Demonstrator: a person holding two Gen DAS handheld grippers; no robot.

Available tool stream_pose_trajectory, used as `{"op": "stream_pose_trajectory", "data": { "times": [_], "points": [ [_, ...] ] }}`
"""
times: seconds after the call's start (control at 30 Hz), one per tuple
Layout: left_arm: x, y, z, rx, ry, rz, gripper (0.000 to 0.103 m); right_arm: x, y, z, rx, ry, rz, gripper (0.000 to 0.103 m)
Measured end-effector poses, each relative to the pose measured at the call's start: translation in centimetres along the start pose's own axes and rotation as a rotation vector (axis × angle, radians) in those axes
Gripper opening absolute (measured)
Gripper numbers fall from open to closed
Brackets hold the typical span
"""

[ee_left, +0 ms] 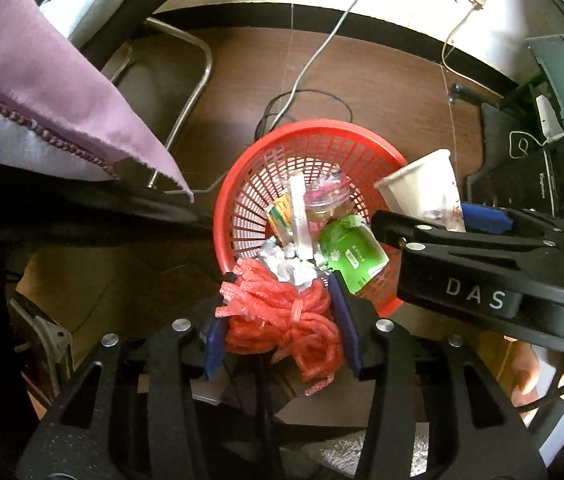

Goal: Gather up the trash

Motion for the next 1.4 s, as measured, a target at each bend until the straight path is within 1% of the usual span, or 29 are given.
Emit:
{"op": "stream_pose_trajectory", "data": {
  "times": [0.07,0.1,0.13,0.27,0.33,0.4,0.5,0.6,0.67,0.8,0.9,1.1,1.2,1.4],
  "points": [
    [0.2,0.0,0.0,-0.005,0.007,-0.003,0.057,0.1,0.0,-0.2,0.003,-0.001,0.002,0.087],
    [0.2,0.1,0.0,-0.005,0.008,-0.005,0.063,0.1,0.0,-0.3,0.002,-0.005,0.005,0.087],
    [0.1,0.1,0.0,-0.003,0.011,-0.010,0.065,0.2,0.0,-0.3,0.001,-0.007,0.007,0.087],
    [0.0,0.2,-0.3,-0.005,0.018,-0.016,0.067,0.5,0.2,-1.0,0.007,0.007,0.003,0.087],
    [0.0,0.4,-0.9,0.005,0.019,-0.013,0.067,0.8,0.3,-1.8,0.023,0.029,-0.003,0.087],
    [0.0,0.7,-1.6,0.018,0.022,-0.010,0.068,1.2,0.5,-2.8,0.045,0.057,-0.010,0.087],
    [0.1,1.2,-2.6,0.036,0.009,-0.005,0.072,1.5,1.1,-4.2,0.074,0.109,-0.033,0.087],
    [0.1,2.2,-4.0,0.067,0.001,0.003,0.074,1.6,1.9,-5.5,0.098,0.152,-0.045,0.087],
    [0.1,2.9,-4.7,0.080,-0.005,0.005,0.074,1.6,2.6,-6.3,0.106,0.186,-0.053,0.088],
    [0.1,4.4,-6.3,0.103,-0.009,-0.003,0.075,1.2,4.2,-7.4,0.116,0.221,-0.064,0.088],
    [0.2,5.4,-7.3,0.127,-0.024,0.009,0.076,0.8,5.6,-8.2,0.120,0.249,-0.070,0.090],
    [-0.2,7.1,-8.8,0.156,-0.029,0.000,0.078,1.4,8.7,-10.7,0.166,0.312,-0.022,0.091],
    [0.0,7.8,-9.4,0.172,-0.027,0.005,0.078,1.3,9.4,-11.4,0.176,0.341,-0.023,0.091],
    [-1.2,8.9,-10.7,0.207,-0.025,-0.018,0.078,0.3,10.8,-12.8,0.191,0.366,-0.027,0.091]
  ]
}}
Point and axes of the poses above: each gripper's, at about its wrist camera, not at the fingertips, and z roughly the way its jaws point, x to its right, y to its underside, the point moved 7 cm from there along z, roughly the way its jaws point, and after that the axes turned 2 degrees about -y, right-handed, at the moved point
